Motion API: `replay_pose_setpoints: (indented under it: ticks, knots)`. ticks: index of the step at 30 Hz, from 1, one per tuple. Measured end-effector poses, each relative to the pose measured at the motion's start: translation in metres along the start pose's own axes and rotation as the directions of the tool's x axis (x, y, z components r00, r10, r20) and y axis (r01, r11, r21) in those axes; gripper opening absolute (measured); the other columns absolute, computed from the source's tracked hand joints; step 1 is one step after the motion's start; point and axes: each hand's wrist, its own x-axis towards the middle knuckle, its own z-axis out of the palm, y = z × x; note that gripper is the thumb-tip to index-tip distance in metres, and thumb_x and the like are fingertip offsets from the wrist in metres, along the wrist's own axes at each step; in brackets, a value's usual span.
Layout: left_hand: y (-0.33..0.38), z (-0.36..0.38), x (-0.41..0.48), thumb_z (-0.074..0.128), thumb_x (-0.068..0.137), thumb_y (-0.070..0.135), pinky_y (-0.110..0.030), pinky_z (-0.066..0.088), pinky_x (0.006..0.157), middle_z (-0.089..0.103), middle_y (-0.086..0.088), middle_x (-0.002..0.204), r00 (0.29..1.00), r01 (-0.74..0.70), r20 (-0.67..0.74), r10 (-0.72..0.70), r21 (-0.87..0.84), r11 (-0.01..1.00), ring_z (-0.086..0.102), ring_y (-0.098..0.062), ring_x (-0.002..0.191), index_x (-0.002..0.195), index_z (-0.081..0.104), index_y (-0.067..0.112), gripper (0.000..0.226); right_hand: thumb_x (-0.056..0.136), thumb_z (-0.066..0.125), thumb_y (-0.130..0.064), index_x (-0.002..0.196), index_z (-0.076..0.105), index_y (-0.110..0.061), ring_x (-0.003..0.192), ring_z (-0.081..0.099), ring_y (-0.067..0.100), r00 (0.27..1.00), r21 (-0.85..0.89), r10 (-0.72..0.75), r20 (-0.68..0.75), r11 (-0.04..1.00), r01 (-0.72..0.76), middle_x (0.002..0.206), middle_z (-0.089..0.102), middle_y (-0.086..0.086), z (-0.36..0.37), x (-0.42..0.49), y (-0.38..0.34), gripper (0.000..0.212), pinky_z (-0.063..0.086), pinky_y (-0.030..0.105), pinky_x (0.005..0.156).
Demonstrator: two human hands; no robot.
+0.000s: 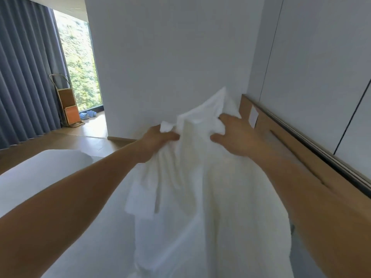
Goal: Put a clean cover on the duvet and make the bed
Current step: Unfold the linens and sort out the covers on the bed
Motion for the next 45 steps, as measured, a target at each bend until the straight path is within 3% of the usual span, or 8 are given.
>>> replay_pose_setpoints:
  ticks: [7,14,22,29,34,37,40,45]
  knots:
    - [-0.016,0.050,-0.013,0.079,0.077,-0.003,-0.020,0.051,0.077,0.069,0.017,0.093,0.772,-0.192,0.633,-0.055,0.315,0.930,0.065,-0.003,0.092,0.107,0.065,0.021,0.041,0.082,0.078,-0.013,0.095,0.064,-0.027,0.078,0.059,-0.015,0.933,0.429,-0.231,0.276,0.898,0.095,0.085,0.063,-0.019,0.043,-0.032,0.012,0.024,0.044,0.008,0.068]
    - [-0.016,0.047,-0.004,0.082,0.078,0.011,-0.052,0.050,0.097,0.071,-0.016,0.109,0.871,-0.242,0.484,0.084,0.274,0.931,0.065,-0.036,0.106,0.108,0.071,0.006,0.031,0.074,0.085,-0.011,0.109,0.058,-0.024,0.089,0.067,0.003,0.919,0.650,0.025,0.394,0.699,-0.298,0.103,0.068,-0.006,0.071,-0.070,0.052,0.047,0.054,0.021,0.074]
    - [0.022,0.007,0.022,0.076,0.083,0.006,-0.028,0.056,0.077,0.072,0.001,0.093,0.956,-0.286,-0.034,0.291,0.095,0.953,0.069,-0.012,0.082,0.101,0.070,0.011,0.020,0.069,0.089,-0.020,0.120,0.068,-0.016,0.108,0.068,0.017,0.631,0.382,0.093,0.770,0.724,-0.574,0.115,0.073,-0.001,0.126,-0.102,0.100,0.055,0.054,0.030,0.096]
    - [-0.024,-0.020,0.037,0.076,0.086,0.015,-0.016,0.043,0.067,0.067,0.008,0.089,0.981,-0.130,-0.096,0.171,0.333,0.934,0.061,-0.010,0.083,0.107,0.070,0.012,0.022,0.074,0.084,-0.017,0.101,0.073,-0.005,0.102,0.066,0.035,0.893,0.269,0.428,0.141,0.851,-0.451,0.105,0.071,0.015,0.023,-0.039,0.141,0.031,0.051,0.043,0.087]
    - [-0.005,-0.001,0.053,0.072,0.090,0.021,-0.024,0.045,0.072,0.066,-0.001,0.100,0.939,-0.202,-0.209,0.275,0.312,0.928,0.060,-0.016,0.089,0.112,0.067,0.012,0.024,0.074,0.082,-0.007,0.070,0.056,-0.016,0.081,0.061,0.007,0.791,0.479,0.293,-0.537,0.878,0.001,0.099,0.063,0.002,-0.035,-0.027,0.088,0.028,0.050,0.024,0.075]
    - [-0.004,-0.004,0.065,0.069,0.092,0.022,-0.034,0.047,0.080,0.065,-0.006,0.101,0.927,-0.145,-0.284,0.245,0.331,0.932,0.060,-0.024,0.092,0.110,0.065,0.009,0.022,0.067,0.089,-0.029,0.090,0.065,-0.016,0.085,0.068,0.004,0.984,0.644,0.176,0.001,0.753,-0.136,0.097,0.072,0.003,-0.012,-0.045,0.092,0.035,0.052,0.024,0.079]
    - [-0.026,-0.008,0.067,0.069,0.091,0.022,-0.034,0.043,0.076,0.064,-0.006,0.096,0.951,-0.074,-0.245,0.189,0.414,0.907,0.059,-0.028,0.092,0.099,0.062,0.013,0.014,0.072,0.086,-0.020,0.112,0.065,-0.023,0.104,0.069,0.020,0.753,0.338,0.137,0.644,0.831,-0.441,0.106,0.074,-0.007,0.018,-0.072,0.115,0.045,0.055,0.029,0.087]
    - [-0.061,0.004,0.074,0.067,0.091,0.028,-0.042,0.049,0.084,0.068,-0.012,0.104,0.952,-0.033,-0.249,0.176,0.488,0.872,0.063,-0.033,0.098,0.104,0.063,0.012,0.021,0.054,0.093,-0.028,0.104,0.071,-0.014,0.090,0.074,0.018,0.669,0.347,0.112,0.735,0.786,-0.512,0.098,0.077,-0.001,0.004,-0.083,0.140,0.056,0.056,0.023,0.070]
